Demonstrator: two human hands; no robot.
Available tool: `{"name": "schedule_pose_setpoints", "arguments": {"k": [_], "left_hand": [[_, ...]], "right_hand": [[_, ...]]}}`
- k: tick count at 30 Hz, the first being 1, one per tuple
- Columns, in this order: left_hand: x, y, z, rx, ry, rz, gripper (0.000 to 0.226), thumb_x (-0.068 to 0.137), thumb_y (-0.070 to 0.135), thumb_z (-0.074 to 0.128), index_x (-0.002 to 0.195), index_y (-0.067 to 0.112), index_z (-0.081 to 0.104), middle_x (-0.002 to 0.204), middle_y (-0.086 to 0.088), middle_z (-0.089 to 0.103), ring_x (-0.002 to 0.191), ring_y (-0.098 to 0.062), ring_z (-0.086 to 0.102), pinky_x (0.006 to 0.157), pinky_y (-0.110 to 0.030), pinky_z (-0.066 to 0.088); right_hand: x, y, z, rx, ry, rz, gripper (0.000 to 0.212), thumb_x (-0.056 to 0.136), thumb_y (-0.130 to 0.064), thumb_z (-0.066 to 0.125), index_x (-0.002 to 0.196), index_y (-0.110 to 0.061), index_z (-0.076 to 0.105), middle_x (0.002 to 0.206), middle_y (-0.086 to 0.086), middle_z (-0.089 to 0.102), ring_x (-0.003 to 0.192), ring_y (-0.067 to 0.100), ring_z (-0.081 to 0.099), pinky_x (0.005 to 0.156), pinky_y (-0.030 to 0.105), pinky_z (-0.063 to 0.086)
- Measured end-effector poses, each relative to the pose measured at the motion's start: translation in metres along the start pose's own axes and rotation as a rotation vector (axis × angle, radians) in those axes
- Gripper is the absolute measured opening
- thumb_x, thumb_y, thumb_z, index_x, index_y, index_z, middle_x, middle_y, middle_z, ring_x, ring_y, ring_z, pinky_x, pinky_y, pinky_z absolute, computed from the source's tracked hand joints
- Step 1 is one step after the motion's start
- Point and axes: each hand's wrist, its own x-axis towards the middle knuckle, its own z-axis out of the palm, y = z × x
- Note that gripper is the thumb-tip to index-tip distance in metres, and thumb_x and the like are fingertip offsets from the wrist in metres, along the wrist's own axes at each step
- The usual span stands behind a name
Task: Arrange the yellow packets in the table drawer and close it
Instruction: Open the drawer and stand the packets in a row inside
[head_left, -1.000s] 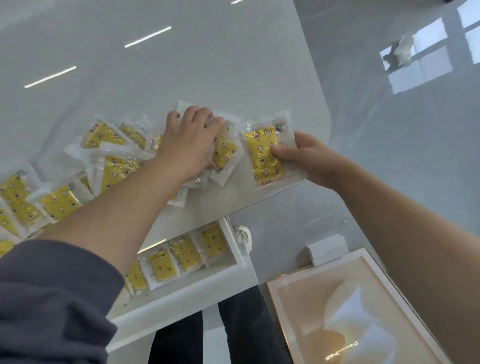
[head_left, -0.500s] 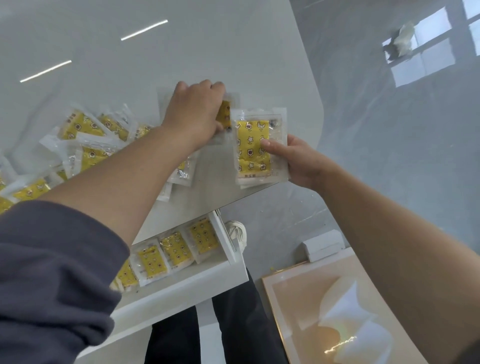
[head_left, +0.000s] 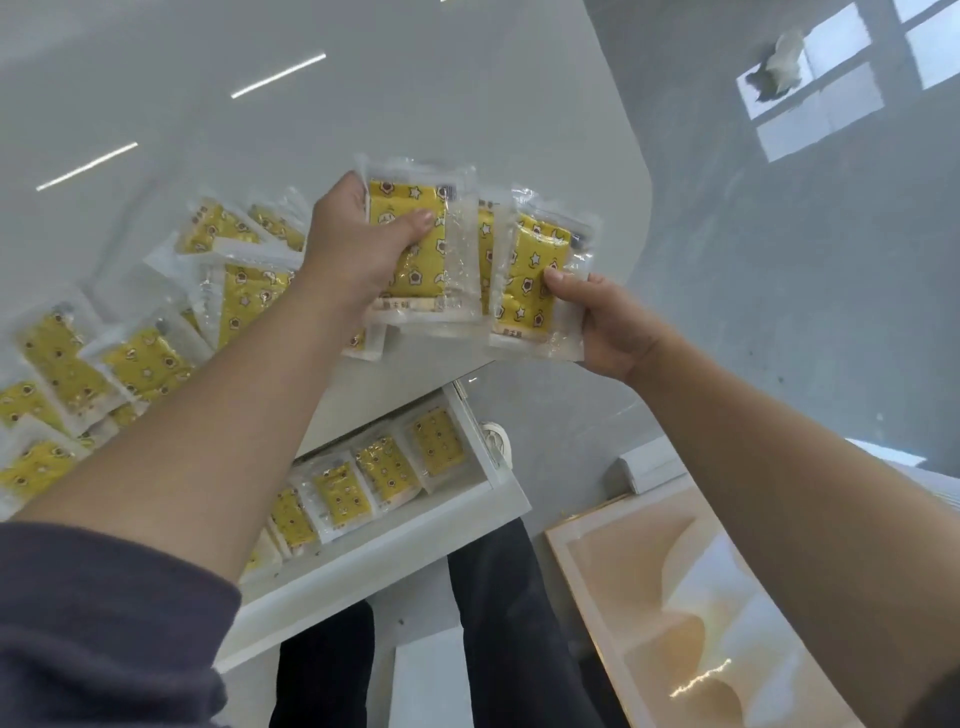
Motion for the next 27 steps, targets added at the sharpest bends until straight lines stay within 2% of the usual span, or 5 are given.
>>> {"name": "schedule_pose_setpoints", "arguments": {"k": [3,5,11,16,27], "left_hand": [[-0.023,-0.027,-0.02,-0.165,-0.129,-0.1,0.092,0.065,0.029,0.085,0.139,0.003,0.038,0.145,-0.015,0.045,0.11,-0.02,0.064,0.095,-0.045,0.052],[-0.043,-0.047,-0.036,-0.285,-0.186,-0.126,0.091,0.071,0.019,0.083,0.146,0.007,0.032,0.147,-0.015,0.043,0.11,-0.019,0.065,0.091,-0.043,0.054],[-0.117,-0.118,-0.094,-0.283,-0.298,-0.263,0.023,0.09,0.008,0.063,0.113,0.01,0.061,0.097,-0.005,0.074,0.086,-0.018,0.072,0.072,-0.037,0.06],[-0.156,-0.198,-0.127,-0.189,-0.255,-0.501,0.011,0.091,0.008,0.062,0.099,0.014,0.068,0.1,-0.01,0.074,0.094,-0.027,0.07,0.086,-0.048,0.055],[-0.141,-0.344,-0.169,-0.286,0.277,-0.664,0.027,0.082,0.016,0.074,0.106,0.016,0.062,0.108,-0.009,0.068,0.094,-0.028,0.066,0.084,-0.049,0.055]], "right_hand": [[-0.008,0.037,0.021,0.025,0.021,-0.006,0.072,0.054,-0.029,0.092,0.118,-0.01,0.063,0.113,0.012,0.07,0.103,0.03,0.068,0.082,0.045,0.056],[-0.014,0.068,0.034,0.028,0.056,-0.028,0.075,0.054,-0.03,0.092,0.12,-0.01,0.062,0.114,0.013,0.069,0.103,0.031,0.068,0.081,0.045,0.057],[-0.032,0.186,0.086,0.111,0.121,0.031,0.071,0.07,-0.024,0.082,0.132,-0.006,0.052,0.127,0.019,0.061,0.112,0.035,0.062,0.089,0.05,0.053],[-0.045,0.251,0.112,0.035,0.266,0.209,0.039,0.084,-0.012,0.065,0.122,-0.006,0.06,0.118,0.016,0.067,0.105,0.032,0.067,0.084,0.045,0.057],[0.011,0.241,0.099,-0.881,0.649,0.082,0.022,0.086,-0.024,0.072,0.105,-0.019,0.062,0.095,-0.004,0.07,0.083,0.01,0.068,0.079,0.034,0.058]]}}
